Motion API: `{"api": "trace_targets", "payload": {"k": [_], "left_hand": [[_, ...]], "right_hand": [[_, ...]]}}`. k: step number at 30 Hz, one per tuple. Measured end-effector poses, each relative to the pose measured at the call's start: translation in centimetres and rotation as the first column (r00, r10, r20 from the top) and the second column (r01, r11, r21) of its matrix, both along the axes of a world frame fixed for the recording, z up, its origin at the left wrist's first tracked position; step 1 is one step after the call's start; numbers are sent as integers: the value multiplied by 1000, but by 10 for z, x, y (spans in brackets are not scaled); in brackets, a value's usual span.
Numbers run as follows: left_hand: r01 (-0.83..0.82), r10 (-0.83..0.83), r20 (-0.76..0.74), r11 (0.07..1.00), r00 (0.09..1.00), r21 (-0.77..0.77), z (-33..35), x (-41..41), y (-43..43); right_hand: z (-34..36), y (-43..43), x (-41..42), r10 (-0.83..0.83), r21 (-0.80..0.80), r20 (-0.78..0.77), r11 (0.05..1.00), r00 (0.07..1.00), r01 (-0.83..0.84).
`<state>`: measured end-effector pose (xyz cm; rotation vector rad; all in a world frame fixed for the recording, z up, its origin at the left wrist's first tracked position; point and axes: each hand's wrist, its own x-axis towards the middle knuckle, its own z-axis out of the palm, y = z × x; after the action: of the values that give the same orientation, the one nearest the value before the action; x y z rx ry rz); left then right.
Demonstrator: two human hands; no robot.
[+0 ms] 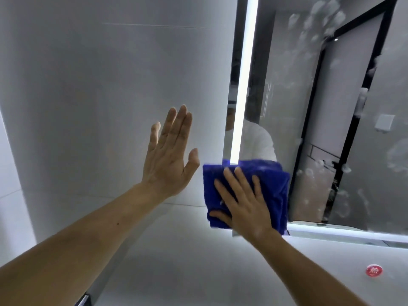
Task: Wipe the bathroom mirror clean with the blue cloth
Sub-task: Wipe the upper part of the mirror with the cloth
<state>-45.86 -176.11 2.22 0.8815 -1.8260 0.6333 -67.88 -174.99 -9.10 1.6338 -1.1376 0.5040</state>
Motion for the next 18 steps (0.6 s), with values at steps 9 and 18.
{"api": "trace_targets", "payload": {"k": [9, 18], "left_hand": [[-13, 12, 37, 1000, 999, 17, 4, 9, 3], [-23, 23, 2, 1000, 1000, 0, 0, 0, -6]], "right_hand": [[1, 11, -2, 86, 48, -143, 996, 986, -80], [80, -6, 9, 153, -201, 217, 973, 964, -110]]}}
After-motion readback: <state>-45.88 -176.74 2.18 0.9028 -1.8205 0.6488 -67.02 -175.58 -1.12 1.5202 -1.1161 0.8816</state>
